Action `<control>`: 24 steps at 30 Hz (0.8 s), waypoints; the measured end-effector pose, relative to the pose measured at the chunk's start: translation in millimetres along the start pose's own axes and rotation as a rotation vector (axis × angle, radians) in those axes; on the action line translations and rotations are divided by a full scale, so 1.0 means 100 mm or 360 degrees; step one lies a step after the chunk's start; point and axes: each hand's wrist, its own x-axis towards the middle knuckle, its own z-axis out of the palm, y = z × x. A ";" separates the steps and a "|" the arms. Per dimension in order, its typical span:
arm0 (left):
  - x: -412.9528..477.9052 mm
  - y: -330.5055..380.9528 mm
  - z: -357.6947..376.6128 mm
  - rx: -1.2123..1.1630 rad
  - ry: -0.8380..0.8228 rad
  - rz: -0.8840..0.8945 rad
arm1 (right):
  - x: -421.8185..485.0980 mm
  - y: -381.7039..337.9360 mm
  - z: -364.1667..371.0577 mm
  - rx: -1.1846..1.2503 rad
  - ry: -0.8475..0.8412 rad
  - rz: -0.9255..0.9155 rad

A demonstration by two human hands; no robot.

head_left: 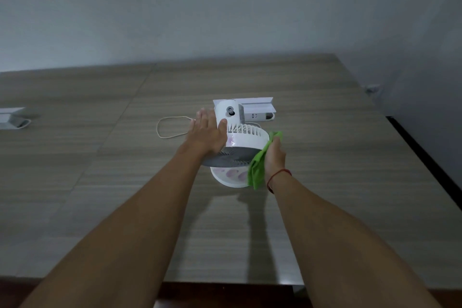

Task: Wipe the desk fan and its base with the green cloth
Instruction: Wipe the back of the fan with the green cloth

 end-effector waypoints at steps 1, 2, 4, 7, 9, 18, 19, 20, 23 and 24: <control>-0.01 0.00 0.00 -0.0013 -0.0005 -0.0006 | -0.03 -0.01 0.03 -0.0020 0.0037 -0.0074; -0.01 0.01 -0.01 -0.0022 -0.0011 -0.0010 | -0.08 -0.04 0.05 -0.0045 0.0067 -0.0155; -0.03 0.03 -0.01 -0.0023 -0.0031 -0.0021 | -0.16 -0.08 0.09 -0.0165 0.0103 -0.0341; -0.04 0.05 -0.03 -0.0025 -0.0060 -0.0040 | -0.30 -0.16 0.18 -0.0511 0.0124 -0.0788; -0.03 0.06 -0.04 -0.0020 -0.0059 -0.0048 | -0.42 -0.18 0.26 -0.0718 0.0107 -0.1154; -0.02 0.05 -0.04 -0.0016 -0.0076 -0.0056 | -0.45 -0.14 0.32 -0.1083 0.0066 -0.1515; -0.03 0.08 -0.05 -0.0025 -0.0065 -0.0057 | -0.41 -0.16 0.30 -0.1024 0.0095 -0.1462; -0.04 0.09 -0.05 -0.0022 -0.0058 -0.0059 | -0.37 -0.17 0.27 -0.0964 0.0104 -0.1369; -0.02 0.06 -0.05 0.0003 -0.0072 -0.0044 | -0.23 -0.17 0.14 -0.0826 -0.0012 -0.1017; -0.01 0.05 -0.06 0.0005 -0.0075 -0.0036 | -0.18 -0.16 0.10 -0.0767 -0.0061 -0.0855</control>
